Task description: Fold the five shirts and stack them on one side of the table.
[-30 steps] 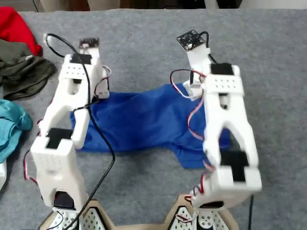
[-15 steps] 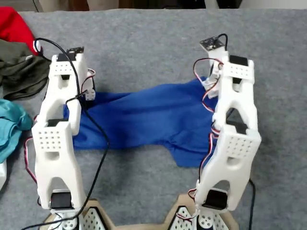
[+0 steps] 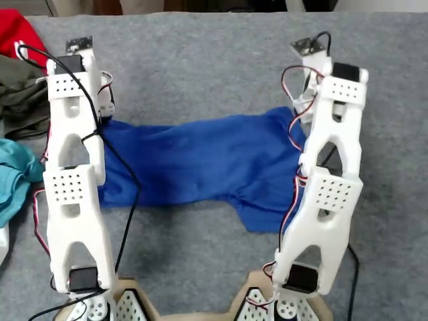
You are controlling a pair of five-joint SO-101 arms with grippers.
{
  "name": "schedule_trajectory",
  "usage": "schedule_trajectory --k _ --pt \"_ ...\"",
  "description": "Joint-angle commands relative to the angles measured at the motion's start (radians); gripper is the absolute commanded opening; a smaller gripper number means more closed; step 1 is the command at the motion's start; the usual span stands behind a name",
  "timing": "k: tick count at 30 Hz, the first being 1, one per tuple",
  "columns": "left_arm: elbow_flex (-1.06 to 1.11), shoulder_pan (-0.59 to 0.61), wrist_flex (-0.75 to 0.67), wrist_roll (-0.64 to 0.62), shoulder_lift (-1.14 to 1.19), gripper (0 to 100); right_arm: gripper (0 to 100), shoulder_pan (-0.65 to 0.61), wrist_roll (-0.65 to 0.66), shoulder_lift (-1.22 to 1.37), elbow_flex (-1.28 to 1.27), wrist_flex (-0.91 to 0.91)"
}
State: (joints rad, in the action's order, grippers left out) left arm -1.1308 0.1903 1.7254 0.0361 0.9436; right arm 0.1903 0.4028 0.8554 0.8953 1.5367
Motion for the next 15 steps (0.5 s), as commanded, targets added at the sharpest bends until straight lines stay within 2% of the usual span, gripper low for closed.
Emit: schedule_trajectory --k 1,7,15 --pt "-0.061 0.008 0.011 0.0 -0.015 2 0.5 -0.001 0.005 -0.007 0.18 0.103" --pt "-0.066 -0.034 0.006 -0.002 0.027 2 0.5 -0.117 0.002 -0.005 0.335 0.235" --pt "-0.069 -0.097 0.005 -0.002 0.176 2 0.5 -0.311 -0.118 0.071 0.306 0.201"
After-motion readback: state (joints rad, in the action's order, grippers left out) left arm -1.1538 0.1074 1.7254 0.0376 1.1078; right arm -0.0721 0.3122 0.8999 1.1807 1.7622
